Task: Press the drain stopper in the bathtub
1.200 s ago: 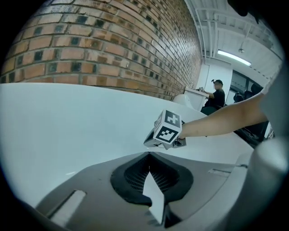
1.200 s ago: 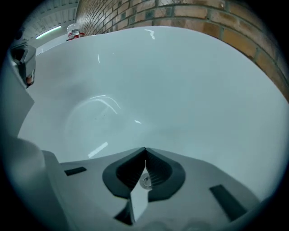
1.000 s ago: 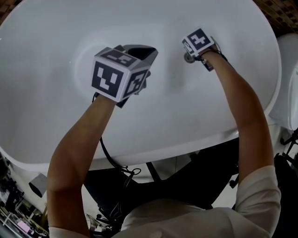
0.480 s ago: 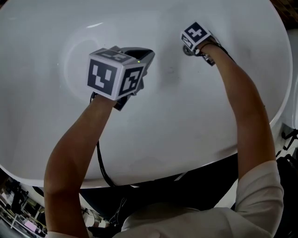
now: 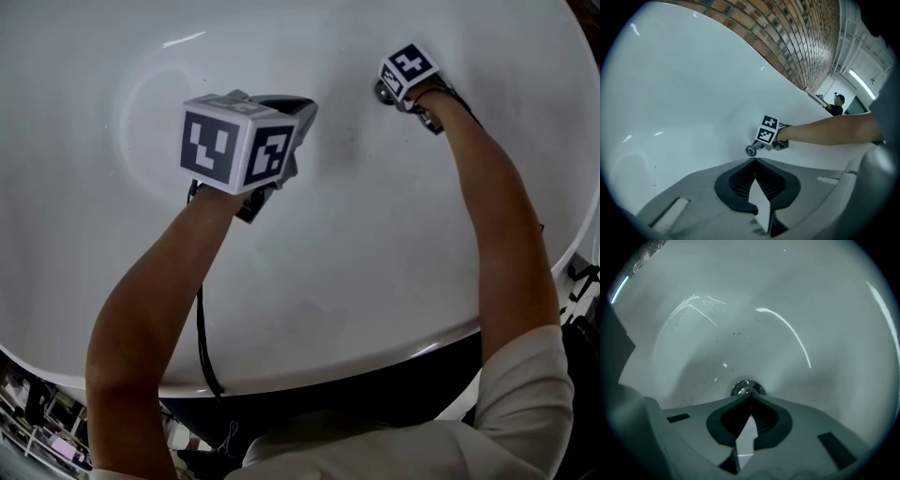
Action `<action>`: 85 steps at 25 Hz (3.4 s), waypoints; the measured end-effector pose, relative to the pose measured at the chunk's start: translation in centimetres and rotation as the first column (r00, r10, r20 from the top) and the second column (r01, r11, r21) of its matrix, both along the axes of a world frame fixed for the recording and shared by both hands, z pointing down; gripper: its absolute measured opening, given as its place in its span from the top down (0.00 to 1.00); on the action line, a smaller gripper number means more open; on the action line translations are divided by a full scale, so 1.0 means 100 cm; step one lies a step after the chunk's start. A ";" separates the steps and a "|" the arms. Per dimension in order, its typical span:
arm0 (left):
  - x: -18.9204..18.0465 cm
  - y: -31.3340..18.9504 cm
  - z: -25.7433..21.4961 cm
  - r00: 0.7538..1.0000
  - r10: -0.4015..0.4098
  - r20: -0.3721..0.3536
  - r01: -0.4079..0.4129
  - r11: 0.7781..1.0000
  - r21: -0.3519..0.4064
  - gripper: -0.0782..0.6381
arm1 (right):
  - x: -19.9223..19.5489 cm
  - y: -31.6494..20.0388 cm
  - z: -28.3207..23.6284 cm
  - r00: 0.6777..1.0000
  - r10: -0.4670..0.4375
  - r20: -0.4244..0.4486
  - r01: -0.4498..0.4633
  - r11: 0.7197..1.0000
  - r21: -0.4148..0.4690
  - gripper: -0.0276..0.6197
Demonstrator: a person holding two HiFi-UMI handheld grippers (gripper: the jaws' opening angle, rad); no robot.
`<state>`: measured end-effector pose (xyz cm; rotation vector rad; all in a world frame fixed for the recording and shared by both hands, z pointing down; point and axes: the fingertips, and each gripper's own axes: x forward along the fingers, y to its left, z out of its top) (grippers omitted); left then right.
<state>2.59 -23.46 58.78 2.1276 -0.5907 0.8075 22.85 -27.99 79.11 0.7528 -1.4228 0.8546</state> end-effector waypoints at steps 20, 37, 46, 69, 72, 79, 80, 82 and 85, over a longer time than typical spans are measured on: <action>0.012 0.010 0.015 0.999 -0.014 -0.037 0.012 0.998 -0.059 0.88 | 0.004 0.008 0.015 0.992 0.125 0.019 -0.125 0.992 -0.031 0.93; 0.030 0.004 0.030 0.999 -0.038 -0.036 0.034 0.992 -0.118 0.88 | 0.001 0.005 0.017 0.992 0.125 0.020 -0.125 0.992 -0.018 0.93; 0.028 0.012 0.037 0.997 -0.058 -0.045 0.051 0.988 -0.146 0.88 | 0.001 0.006 0.016 0.988 0.150 0.044 -0.149 0.989 -0.017 0.93; 0.031 0.014 0.038 0.999 -0.041 -0.028 0.036 0.987 -0.156 0.88 | 0.001 0.007 0.009 0.996 0.092 0.005 -0.092 0.996 -0.016 0.93; 0.027 0.013 0.032 0.999 -0.041 -0.023 0.038 0.989 -0.144 0.88 | 0.001 0.008 0.005 0.995 0.097 0.002 -0.097 0.995 -0.030 0.93; 0.021 0.007 0.018 0.999 -0.047 -0.025 0.044 0.993 -0.112 0.88 | -0.007 0.005 -0.001 0.999 0.013 -0.052 -0.013 1.000 -0.008 0.93; 0.020 0.005 0.017 0.998 -0.049 -0.024 0.046 0.993 -0.109 0.88 | -0.012 0.002 -0.004 0.999 0.014 -0.041 -0.014 1.000 -0.001 0.93; 0.018 0.002 0.015 0.998 -0.054 -0.023 0.052 0.994 -0.100 0.88 | -0.021 -0.006 -0.011 1.000 0.012 -0.027 -0.012 1.000 0.018 0.93; 0.017 0.001 0.013 0.998 -0.058 -0.022 0.056 0.994 -0.093 0.88 | -0.029 -0.014 -0.023 1.000 0.006 -0.021 -0.005 0.999 0.043 0.93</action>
